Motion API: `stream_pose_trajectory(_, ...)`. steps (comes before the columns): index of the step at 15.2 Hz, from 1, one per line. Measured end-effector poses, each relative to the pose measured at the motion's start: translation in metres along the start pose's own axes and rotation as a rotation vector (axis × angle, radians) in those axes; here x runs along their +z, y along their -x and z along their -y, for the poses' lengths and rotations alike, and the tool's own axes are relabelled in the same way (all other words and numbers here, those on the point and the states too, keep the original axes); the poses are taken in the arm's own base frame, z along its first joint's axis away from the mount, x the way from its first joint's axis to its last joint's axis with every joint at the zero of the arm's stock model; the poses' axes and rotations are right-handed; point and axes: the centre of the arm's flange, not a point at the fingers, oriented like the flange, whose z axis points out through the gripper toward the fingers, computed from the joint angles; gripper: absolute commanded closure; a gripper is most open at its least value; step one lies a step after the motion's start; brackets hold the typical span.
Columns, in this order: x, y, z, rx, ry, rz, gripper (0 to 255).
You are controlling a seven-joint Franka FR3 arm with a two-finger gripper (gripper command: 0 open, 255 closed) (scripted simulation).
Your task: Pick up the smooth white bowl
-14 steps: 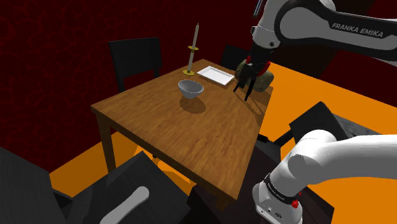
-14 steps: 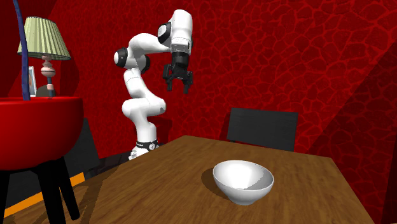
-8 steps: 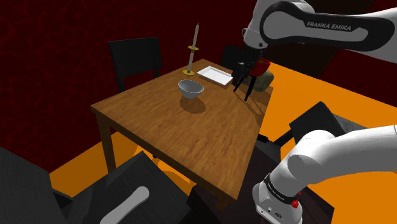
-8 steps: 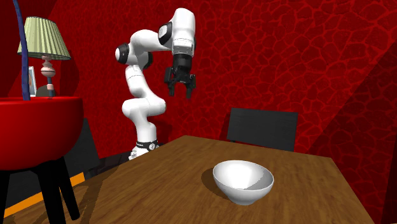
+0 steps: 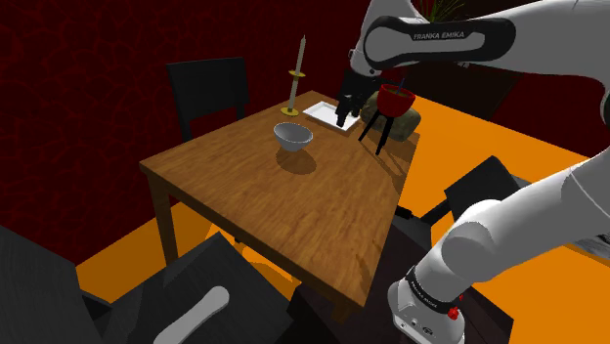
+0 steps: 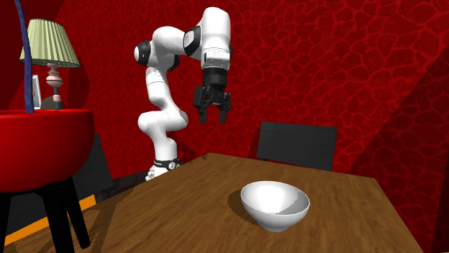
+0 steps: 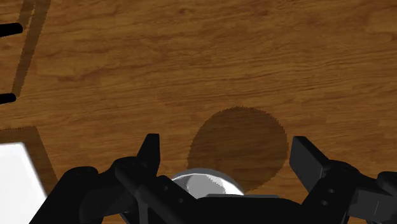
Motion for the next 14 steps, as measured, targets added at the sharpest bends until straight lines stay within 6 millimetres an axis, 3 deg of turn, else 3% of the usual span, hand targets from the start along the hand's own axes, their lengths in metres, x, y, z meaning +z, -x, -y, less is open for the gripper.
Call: stream_pose_trajectory(14,0.087,-0.151,-0.075,-0.085,-0.054,-0.006,0)
